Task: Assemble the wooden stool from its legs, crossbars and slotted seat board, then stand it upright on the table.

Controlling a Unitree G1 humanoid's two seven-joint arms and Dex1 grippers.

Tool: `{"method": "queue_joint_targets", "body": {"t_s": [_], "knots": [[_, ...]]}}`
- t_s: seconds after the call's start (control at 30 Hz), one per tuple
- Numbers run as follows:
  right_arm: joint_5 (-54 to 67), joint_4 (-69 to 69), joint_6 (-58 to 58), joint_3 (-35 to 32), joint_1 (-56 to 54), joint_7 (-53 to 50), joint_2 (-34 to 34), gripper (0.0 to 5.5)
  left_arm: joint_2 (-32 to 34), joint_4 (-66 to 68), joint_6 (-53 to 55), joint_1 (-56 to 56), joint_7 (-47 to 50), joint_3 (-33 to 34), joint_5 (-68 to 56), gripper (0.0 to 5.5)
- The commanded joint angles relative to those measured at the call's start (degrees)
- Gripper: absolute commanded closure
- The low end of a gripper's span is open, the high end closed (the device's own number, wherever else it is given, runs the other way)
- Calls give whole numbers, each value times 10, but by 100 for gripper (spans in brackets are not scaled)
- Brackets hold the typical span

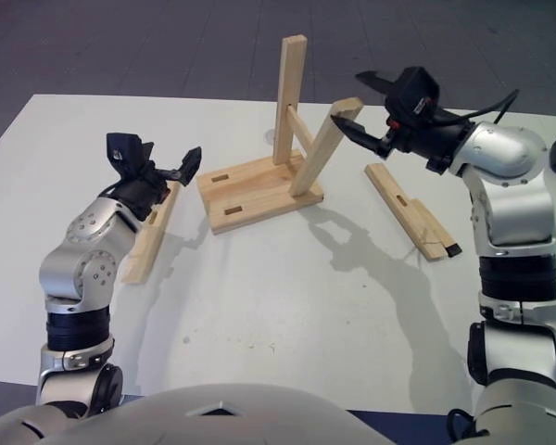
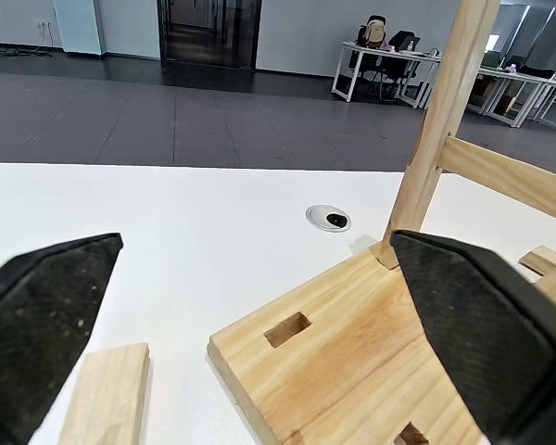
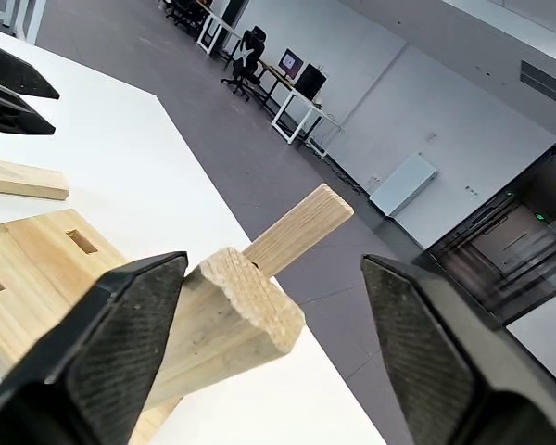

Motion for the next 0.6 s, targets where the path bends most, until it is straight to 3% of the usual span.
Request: {"method": "queue_joint_targets", "body": {"t_s": [0.03, 0.17, 0.33, 0.47, 0.6], "knots": [[79, -96, 85, -36, 86, -11, 25, 148, 30, 44, -25, -26, -26, -6, 34, 10], [150, -184, 109, -93, 91, -107, 95, 90, 56, 121, -69, -79, -47, 2, 65, 10], [271, -306, 181, -93, 59, -210, 157, 11, 57, 145, -90, -100, -51, 13, 75, 10], [357, -362, 269, -44, 89, -258, 167, 11, 48, 135, -89, -85, -47, 13, 77, 10], [308, -324, 317, 28, 140, -303, 181, 11, 38, 130, -86, -81, -46, 8, 80, 10]]}}
